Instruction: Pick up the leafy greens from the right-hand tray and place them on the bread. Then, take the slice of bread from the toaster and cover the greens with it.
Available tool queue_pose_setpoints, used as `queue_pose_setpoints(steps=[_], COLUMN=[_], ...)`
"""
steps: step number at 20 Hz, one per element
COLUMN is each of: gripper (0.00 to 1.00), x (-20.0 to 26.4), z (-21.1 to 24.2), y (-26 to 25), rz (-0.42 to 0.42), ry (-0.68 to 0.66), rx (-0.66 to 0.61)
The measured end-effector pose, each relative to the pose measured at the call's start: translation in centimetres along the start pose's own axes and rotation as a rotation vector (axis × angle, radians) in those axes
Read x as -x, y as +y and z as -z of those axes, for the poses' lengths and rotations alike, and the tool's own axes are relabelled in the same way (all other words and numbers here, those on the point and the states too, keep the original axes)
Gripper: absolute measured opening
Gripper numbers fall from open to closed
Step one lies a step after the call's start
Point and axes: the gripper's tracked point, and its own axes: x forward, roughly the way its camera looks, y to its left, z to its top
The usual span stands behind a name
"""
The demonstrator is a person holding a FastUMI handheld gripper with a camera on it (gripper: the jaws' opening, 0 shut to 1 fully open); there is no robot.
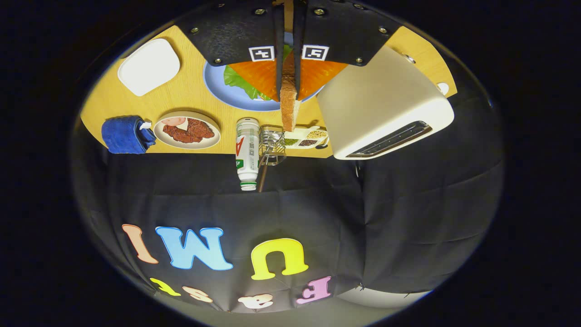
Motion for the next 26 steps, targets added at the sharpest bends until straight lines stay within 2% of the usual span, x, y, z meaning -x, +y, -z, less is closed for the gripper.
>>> queue_pose_setpoints(steps=[3, 5, 12, 19, 20, 21, 26], gripper=[0.12, 0.24, 0.25, 0.37, 0.42, 0.52, 0.52], x=[-0.3, -0.4, -1.3, -1.0, -0.9, -1.0, -0.4], z=[0.4, 0.8, 1.9, 2.2, 2.2, 2.1, 2.4], y=[-0.6, -1.6, -3.4, -3.9, -4.4, -4.8, -5.0], rz=[0.008, 0.031, 0.020, 0.001, 0.018, 0.026, 0.016], ry=[0.012, 0.029, 0.067, 0.082, 0.078, 0.078, 0.086], rx=[0.030, 0.045, -0.033, -0.010, 0.010, 0.026, 0.017])
